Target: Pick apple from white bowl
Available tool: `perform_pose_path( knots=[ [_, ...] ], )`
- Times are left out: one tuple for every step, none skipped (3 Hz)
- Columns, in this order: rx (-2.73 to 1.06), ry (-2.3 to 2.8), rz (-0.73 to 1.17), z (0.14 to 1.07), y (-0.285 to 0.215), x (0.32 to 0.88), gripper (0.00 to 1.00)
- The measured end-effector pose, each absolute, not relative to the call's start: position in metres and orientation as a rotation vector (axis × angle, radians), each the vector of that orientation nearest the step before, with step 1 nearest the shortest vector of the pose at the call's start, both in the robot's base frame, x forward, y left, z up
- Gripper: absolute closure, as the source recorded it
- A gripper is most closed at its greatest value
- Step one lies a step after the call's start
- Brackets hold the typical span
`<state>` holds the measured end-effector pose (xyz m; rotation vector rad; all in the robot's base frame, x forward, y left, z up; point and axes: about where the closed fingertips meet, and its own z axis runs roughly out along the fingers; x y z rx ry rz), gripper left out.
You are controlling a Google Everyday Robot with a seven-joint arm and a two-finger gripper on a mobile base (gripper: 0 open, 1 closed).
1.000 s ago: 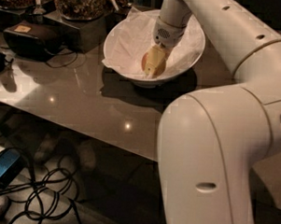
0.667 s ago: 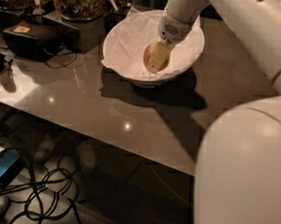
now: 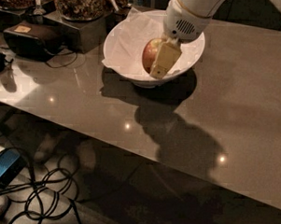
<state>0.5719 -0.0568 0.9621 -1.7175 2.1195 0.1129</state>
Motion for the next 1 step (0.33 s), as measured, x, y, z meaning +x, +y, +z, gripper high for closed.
perform_pose_path(
  knots=[
    [-1.721, 2.103, 0.102, 0.9694, -0.0561, 0.5661, 1.00]
  ],
)
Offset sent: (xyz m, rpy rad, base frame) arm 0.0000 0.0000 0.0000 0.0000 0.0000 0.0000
